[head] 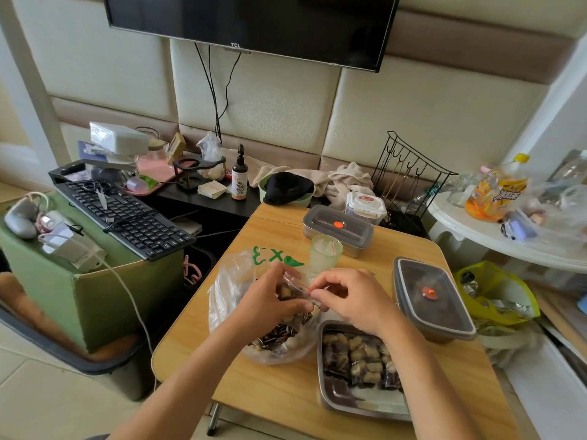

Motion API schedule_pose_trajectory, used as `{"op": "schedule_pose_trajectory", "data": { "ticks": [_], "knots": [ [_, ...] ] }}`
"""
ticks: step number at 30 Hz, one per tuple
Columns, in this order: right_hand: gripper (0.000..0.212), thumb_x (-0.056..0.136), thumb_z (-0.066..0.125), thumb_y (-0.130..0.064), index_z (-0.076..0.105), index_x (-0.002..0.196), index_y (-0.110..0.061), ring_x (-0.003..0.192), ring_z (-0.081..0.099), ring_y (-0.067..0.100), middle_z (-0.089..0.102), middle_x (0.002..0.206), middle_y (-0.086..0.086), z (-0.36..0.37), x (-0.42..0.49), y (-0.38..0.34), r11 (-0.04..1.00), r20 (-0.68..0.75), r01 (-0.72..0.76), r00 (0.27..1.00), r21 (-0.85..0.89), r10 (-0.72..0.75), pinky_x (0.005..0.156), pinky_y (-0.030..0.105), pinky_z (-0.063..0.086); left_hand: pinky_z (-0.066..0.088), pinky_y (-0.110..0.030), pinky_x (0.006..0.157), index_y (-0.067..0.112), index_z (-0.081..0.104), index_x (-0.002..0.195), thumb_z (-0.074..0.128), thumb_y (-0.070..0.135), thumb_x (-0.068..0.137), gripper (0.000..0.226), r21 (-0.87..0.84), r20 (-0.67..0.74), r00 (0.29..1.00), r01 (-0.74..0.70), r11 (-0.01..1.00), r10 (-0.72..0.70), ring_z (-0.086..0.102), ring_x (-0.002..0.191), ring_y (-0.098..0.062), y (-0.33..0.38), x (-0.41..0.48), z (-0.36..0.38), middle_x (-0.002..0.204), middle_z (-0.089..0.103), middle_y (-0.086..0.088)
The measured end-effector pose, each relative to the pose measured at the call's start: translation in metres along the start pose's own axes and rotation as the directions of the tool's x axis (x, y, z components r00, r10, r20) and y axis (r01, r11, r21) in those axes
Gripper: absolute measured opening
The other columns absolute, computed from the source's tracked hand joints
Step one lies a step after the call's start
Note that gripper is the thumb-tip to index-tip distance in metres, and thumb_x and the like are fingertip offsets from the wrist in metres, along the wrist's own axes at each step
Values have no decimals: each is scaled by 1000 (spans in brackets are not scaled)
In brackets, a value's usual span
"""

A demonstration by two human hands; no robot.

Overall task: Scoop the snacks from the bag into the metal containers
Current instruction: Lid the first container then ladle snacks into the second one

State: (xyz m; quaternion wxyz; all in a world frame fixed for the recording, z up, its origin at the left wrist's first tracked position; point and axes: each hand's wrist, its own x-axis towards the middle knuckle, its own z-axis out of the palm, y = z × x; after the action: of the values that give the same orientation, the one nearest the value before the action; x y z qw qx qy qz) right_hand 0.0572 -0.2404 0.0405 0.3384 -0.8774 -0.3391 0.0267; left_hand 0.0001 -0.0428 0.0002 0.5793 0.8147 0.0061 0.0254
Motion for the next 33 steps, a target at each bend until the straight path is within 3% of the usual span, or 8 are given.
{"op": "schedule_pose_trajectory", "data": {
  "ticks": [5, 9, 13, 15, 20, 24, 28, 33],
  "knots": [
    [9, 95, 74, -23, 80, 93, -30, 79, 70, 5, 72, 81, -20, 0, -2, 0, 997, -35, 0, 999, 76, 3, 76, 27, 57, 64, -46, 80, 20, 57, 119, 87, 31, 76, 54, -110, 55, 998, 38, 993, -32, 76, 89, -21, 3, -2, -4, 100, 75, -5],
    [9, 95, 74, -22, 81, 92, -26, 76, 71, 8, 74, 84, -13, -1, -2, 0, 989, -55, -14, 998, 150, 23, 74, 25, 56, 64, -29, 75, 24, 57, 117, 87, 30, 80, 48, -98, 90, 994, 62, 993, -54, 74, 87, -12, 6, -4, -9, 104, 72, -5],
    [3, 91, 80, -26, 81, 89, -28, 81, 68, 8, 71, 85, -17, 1, -1, 5, 997, -80, -12, 997, 79, 19, 77, 25, 55, 64, -32, 79, 34, 59, 113, 87, 27, 82, 42, -95, 118, 990, 87, 992, -75, 71, 100, -20, 3, -5, -11, 111, 70, -6],
    [3, 92, 78, -25, 79, 90, -27, 82, 66, 6, 69, 87, -19, 1, 0, 7, 1000, -79, 4, 997, 24, -2, 78, 25, 54, 64, -34, 81, 35, 58, 115, 86, 25, 84, 43, -117, 155, 984, 107, 987, -88, 74, 96, -21, 2, -5, -12, 108, 73, -5],
    [7, 98, 71, -21, 72, 92, -25, 77, 65, 8, 61, 91, -14, 5, 0, 5, 997, -89, 58, 994, -45, -62, 74, 24, 52, 61, -23, 75, 26, 57, 119, 81, 20, 88, 40, -130, 156, 984, 102, 986, -81, 74, 86, -12, 5, -5, -13, 104, 72, -2],
    [9, 102, 65, -19, 68, 94, -21, 71, 70, 11, 67, 86, -5, 1, -2, 0, 993, -49, 4, 999, 117, 2, 74, 33, 59, 62, -32, 78, 16, 59, 118, 83, 18, 86, 40, -150, 115, 991, 84, 985, -67, 73, 91, -22, 8, -4, -15, 106, 72, -9],
    [8, 99, 67, -15, 71, 93, -16, 78, 76, 15, 76, 81, 3, 0, -4, 1, 971, -24, -50, 998, 233, 57, 79, 37, 62, 62, -45, 86, 14, 64, 117, 85, 22, 84, 40, -186, 134, 989, 80, 979, -56, 71, 97, -33, 7, -3, -15, 108, 71, -15],
    [9, 95, 71, -10, 72, 88, -15, 73, 76, 13, 76, 78, 0, 0, -5, -3, 976, -85, -25, 995, 216, 44, 75, 31, 61, 62, -39, 88, 17, 73, 108, 74, 38, 92, 27, -239, 117, 991, 97, 966, -71, 74, 96, -23, 9, -5, -8, 101, 77, -7]
  ]
}}
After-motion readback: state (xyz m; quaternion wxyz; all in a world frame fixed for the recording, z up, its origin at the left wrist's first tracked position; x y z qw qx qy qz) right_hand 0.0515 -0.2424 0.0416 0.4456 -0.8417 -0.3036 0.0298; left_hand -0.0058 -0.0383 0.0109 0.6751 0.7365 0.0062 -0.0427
